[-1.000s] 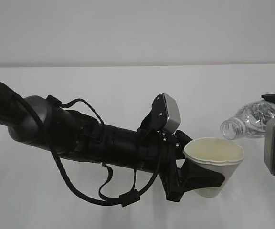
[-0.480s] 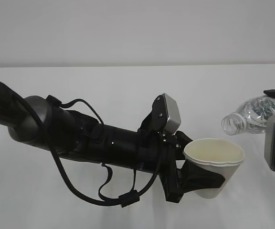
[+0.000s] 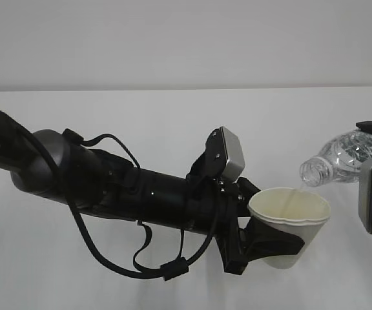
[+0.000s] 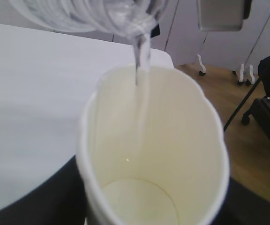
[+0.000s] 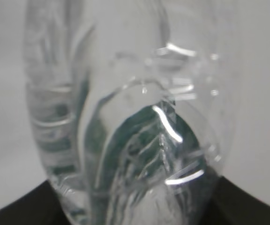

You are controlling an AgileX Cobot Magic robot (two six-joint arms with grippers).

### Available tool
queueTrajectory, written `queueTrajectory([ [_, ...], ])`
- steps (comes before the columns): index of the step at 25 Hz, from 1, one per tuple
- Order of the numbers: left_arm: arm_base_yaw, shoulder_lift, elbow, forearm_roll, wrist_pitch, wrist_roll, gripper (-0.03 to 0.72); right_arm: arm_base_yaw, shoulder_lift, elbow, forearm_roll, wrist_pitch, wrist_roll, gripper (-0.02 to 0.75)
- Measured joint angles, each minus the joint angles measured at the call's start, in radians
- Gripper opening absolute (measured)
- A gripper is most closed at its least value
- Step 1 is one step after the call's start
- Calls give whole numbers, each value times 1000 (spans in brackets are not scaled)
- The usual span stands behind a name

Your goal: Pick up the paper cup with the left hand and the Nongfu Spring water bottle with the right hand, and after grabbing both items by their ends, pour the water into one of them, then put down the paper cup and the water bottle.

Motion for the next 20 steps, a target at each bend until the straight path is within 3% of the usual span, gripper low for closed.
queueTrajectory([
  [20, 0, 0, 0, 4, 0, 0, 430, 0, 0, 0, -2, 0, -29, 404],
])
